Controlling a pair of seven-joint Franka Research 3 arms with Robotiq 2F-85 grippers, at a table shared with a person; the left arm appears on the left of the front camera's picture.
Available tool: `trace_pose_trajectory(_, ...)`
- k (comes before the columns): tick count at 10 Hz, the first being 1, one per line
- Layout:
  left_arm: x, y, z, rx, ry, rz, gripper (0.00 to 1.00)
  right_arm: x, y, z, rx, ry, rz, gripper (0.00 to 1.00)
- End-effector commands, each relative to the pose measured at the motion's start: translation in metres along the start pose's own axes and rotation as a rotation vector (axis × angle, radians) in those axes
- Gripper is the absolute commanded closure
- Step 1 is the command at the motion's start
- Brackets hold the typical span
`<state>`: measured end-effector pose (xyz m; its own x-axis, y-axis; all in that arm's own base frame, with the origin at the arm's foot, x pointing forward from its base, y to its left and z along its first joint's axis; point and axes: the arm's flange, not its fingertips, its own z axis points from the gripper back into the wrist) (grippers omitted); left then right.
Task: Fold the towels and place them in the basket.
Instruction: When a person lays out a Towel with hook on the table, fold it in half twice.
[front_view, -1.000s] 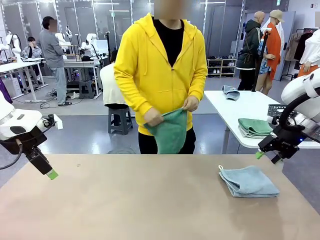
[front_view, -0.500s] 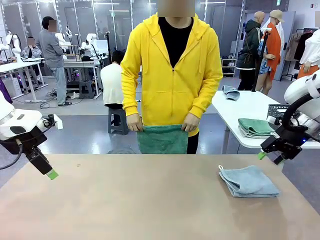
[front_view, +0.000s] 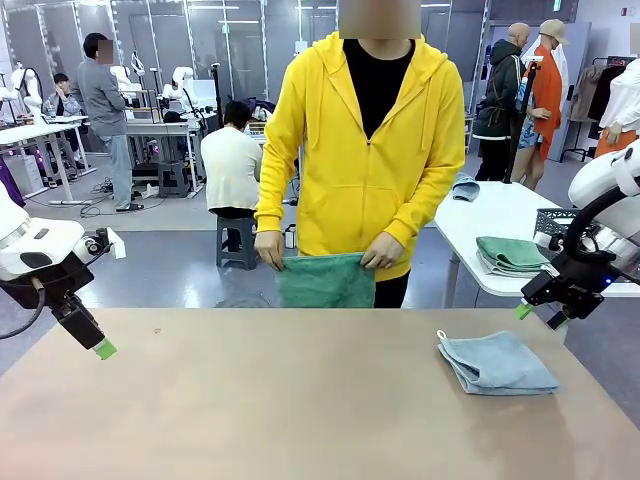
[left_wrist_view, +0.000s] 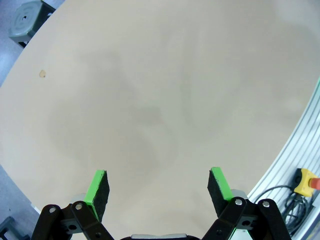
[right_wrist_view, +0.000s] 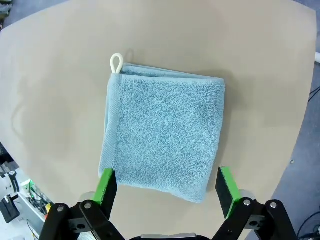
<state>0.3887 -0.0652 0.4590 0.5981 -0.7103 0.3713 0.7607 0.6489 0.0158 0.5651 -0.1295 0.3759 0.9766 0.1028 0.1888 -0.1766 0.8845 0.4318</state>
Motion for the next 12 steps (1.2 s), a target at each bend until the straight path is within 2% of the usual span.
trace_pose_trajectory(1, 0.005, 0.002, 0.000, 0.018, 0.006, 0.012, 0.00, 0.001, 0.000, 0.001, 0.013, -0.004, 0.013, 0.00)
trace_pose_trajectory(10, 0.000, 0.000, 0.000, 0.000, 0.000, 0.000, 0.00, 0.000, 0.000, 0.000, 0.000, 0.000, 0.000, 0.00)
trace_pose_trajectory(12, -0.001, 0.005, 0.027, 0.002, -0.026, 0.015, 0.00, -0.007, 0.031, 0.027, -0.025, -0.034, 0.187, 0.00)
